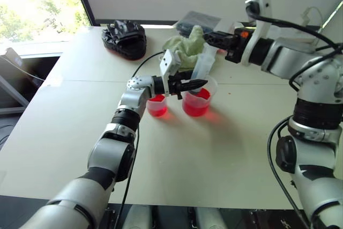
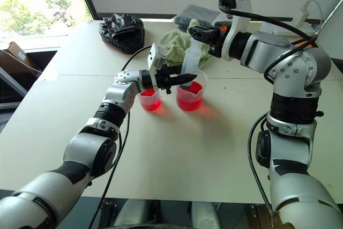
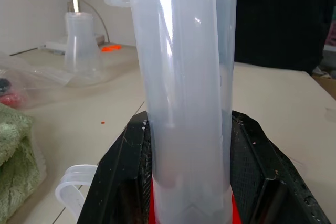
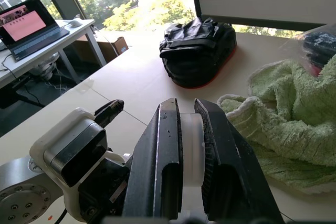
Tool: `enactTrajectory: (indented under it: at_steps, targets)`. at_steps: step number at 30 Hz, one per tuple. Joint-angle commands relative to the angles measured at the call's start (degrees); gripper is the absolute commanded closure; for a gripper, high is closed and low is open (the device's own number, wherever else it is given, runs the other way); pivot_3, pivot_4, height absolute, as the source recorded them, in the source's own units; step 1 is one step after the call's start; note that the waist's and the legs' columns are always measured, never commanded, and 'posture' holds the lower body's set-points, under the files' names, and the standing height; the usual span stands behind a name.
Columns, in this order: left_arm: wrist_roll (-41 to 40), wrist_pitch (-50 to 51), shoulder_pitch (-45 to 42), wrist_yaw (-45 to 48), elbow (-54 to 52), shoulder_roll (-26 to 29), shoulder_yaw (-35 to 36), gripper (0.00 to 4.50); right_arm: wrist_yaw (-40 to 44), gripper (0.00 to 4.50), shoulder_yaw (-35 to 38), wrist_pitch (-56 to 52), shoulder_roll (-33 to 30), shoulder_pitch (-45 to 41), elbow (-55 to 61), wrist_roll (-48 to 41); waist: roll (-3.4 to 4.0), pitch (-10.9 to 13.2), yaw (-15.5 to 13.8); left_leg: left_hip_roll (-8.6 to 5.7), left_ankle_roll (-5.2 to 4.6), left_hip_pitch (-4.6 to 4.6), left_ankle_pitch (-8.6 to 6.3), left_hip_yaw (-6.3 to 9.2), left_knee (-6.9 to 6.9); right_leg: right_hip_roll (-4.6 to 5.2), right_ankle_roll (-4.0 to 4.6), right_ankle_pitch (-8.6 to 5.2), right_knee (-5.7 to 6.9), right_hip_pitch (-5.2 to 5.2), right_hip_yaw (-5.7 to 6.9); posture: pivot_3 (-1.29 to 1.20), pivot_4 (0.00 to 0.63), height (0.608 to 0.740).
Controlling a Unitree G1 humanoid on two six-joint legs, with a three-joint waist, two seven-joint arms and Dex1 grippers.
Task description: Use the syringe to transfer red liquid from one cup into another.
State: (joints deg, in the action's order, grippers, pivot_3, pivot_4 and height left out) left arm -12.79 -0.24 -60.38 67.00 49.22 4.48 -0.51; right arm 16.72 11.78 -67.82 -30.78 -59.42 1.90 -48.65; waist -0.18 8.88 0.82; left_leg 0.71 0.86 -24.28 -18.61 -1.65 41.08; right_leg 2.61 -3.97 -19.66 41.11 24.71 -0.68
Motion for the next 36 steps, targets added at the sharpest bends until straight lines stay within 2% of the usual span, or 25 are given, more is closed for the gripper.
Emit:
enactTrajectory:
  at_steps: [1, 34, 35, 36]
  targets:
    - [2.08, 0.01, 2.04, 3.39, -1.55, -0.63, -4.10, 3.13, -1.68, 4.37, 5.86, 4.93, -2.84, -5.28, 0.93, 1.81, 0.00, 0.00, 0.00, 0.00, 0.00, 0.00, 0.00, 0.00, 0.00, 0.00, 0.00, 0.00, 0.00, 0.00, 0.00, 0.00, 0.150, 0.711]
    - [1.87, -0.83, 1.86, 2.97, -1.31, -0.92, -3.92, 3.13, -2.09, 4.37, 7.31, 5.28, -2.39, -6.05, -0.25, 0.70, 0.00, 0.00, 0.00, 0.00, 0.00, 0.00, 0.00, 0.00, 0.00, 0.00, 0.00, 0.00, 0.00, 0.00, 0.00, 0.00, 0.150, 0.711]
    - [1.85, -0.85, 1.85, 2.92, -1.30, -0.93, -3.89, 3.13, -2.20, 3.57, 7.43, 5.29, -2.30, -5.97, -0.21, 0.53, 0.00, 0.00, -0.16, 0.00, 0.00, 0.00, 0.00, 0.00, 0.00, 0.00, 0.00, 0.00, 0.00, 0.00, 0.00, 0.00, 0.150, 0.711]
    - [1.82, -0.86, 1.88, 2.93, -1.34, -0.90, -3.90, 3.13, -2.35, 3.21, 7.54, 5.28, -2.20, -5.91, -0.14, 0.37, 0.00, 0.00, -0.29, -0.02, 0.00, -0.01, 0.00, 0.00, 0.00, 0.02, 0.00, 0.00, 0.00, 0.01, 0.00, 0.00, 0.150, 0.711]
